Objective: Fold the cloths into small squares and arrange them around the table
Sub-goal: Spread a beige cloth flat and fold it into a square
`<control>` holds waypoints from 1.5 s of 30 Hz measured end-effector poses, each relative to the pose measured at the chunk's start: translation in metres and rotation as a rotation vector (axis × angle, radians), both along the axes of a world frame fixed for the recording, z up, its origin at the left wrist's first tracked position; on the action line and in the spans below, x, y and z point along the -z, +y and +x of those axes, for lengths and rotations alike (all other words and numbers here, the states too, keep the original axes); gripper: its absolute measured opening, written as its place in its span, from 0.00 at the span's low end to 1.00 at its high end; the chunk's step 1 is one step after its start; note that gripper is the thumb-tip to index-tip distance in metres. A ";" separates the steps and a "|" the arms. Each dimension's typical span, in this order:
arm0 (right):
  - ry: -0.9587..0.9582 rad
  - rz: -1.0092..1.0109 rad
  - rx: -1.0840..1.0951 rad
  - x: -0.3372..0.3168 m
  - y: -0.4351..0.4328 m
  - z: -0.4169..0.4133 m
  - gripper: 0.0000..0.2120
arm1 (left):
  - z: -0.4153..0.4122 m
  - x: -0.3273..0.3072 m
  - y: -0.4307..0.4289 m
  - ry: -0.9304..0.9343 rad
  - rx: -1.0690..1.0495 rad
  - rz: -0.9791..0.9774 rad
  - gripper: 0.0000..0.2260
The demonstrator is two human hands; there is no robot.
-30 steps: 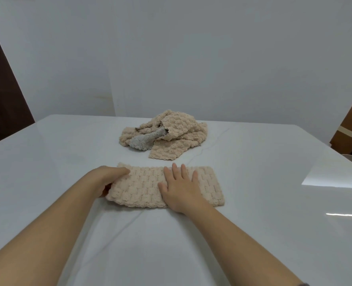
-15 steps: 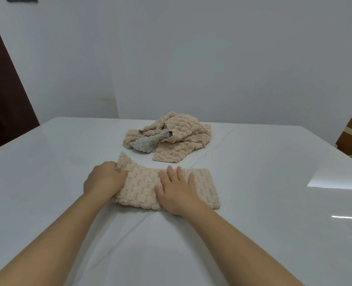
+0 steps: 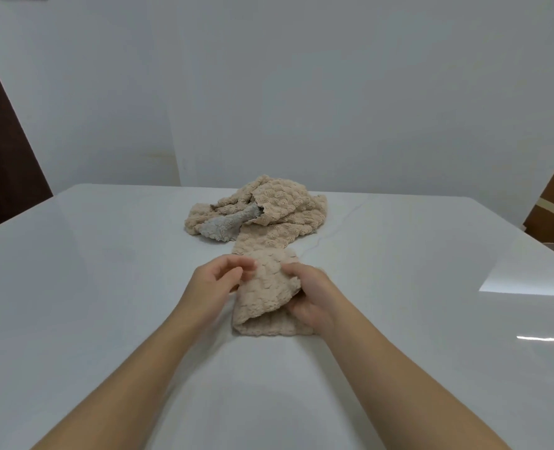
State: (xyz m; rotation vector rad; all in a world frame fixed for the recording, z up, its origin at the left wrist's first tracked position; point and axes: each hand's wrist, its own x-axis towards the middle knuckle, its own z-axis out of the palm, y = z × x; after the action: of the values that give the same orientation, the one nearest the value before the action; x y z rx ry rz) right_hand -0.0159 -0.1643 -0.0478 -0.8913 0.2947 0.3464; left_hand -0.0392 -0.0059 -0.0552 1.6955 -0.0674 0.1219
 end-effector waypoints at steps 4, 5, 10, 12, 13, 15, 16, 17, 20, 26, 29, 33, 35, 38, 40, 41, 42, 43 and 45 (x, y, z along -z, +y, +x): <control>0.005 -0.089 -0.055 -0.001 -0.021 0.006 0.09 | 0.008 0.012 -0.002 -0.155 -0.004 0.331 0.16; -0.010 -0.144 -0.072 -0.001 -0.027 0.008 0.09 | 0.010 0.013 -0.004 -0.183 0.027 0.411 0.18; -0.149 -0.583 -0.117 0.005 -0.055 0.015 0.10 | 0.022 0.015 -0.019 -0.192 0.265 0.828 0.24; -0.177 -0.721 -0.062 0.004 -0.061 0.013 0.06 | 0.025 0.019 -0.023 -0.168 0.298 0.953 0.25; -0.183 -0.751 -0.029 0.003 -0.063 0.012 0.05 | 0.026 0.020 -0.024 -0.164 0.304 0.985 0.26; -0.193 -0.817 0.020 0.005 -0.064 0.011 0.08 | 0.026 0.020 -0.026 -0.164 0.315 1.011 0.26; -0.200 -0.863 0.038 0.008 -0.064 0.012 0.12 | 0.026 0.020 -0.027 -0.169 0.322 1.016 0.26; -0.216 -0.910 0.054 0.010 -0.064 0.012 0.14 | 0.025 0.020 -0.027 -0.174 0.329 1.019 0.26; -0.313 -1.006 0.112 0.016 -0.066 0.011 0.19 | 0.023 0.019 -0.029 -0.196 0.344 1.000 0.26; -0.479 -1.172 0.103 0.027 -0.067 -0.002 0.27 | 0.021 0.024 -0.036 -0.188 0.370 1.114 0.27; -0.478 -1.184 0.109 0.029 -0.069 -0.002 0.28 | 0.020 0.025 -0.040 -0.204 0.361 1.153 0.27; -0.461 -1.224 0.092 0.030 -0.071 -0.001 0.28 | 0.022 0.023 -0.037 -0.219 0.336 1.152 0.27; -0.435 -1.261 0.081 0.031 -0.071 -0.001 0.28 | 0.023 0.026 -0.038 -0.193 0.357 1.217 0.27; -0.416 -1.408 0.020 0.029 -0.071 0.000 0.29 | 0.023 0.029 -0.039 -0.180 0.358 1.263 0.28; -0.408 -1.542 -0.018 0.029 -0.070 -0.001 0.29 | 0.024 0.027 -0.039 -0.172 0.362 1.250 0.28; -0.405 -1.581 -0.029 0.029 -0.069 -0.001 0.29 | 0.025 0.026 -0.039 -0.162 0.363 1.223 0.28; -0.406 -1.608 -0.035 0.029 -0.069 -0.002 0.28 | 0.026 0.024 -0.038 -0.153 0.358 1.180 0.28; -0.416 -1.629 -0.032 0.028 -0.069 -0.003 0.28 | 0.028 0.021 -0.038 -0.152 0.335 1.123 0.28; -0.459 -1.664 0.006 0.023 -0.070 -0.002 0.26 | 0.035 0.015 -0.035 -0.167 0.248 1.001 0.26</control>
State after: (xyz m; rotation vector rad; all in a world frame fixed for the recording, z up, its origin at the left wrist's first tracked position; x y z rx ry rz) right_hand -0.0184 -0.2343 -0.0711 -2.5484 0.0997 -0.2252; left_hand -0.0044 -0.0410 -0.0701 2.6500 -0.5342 0.0385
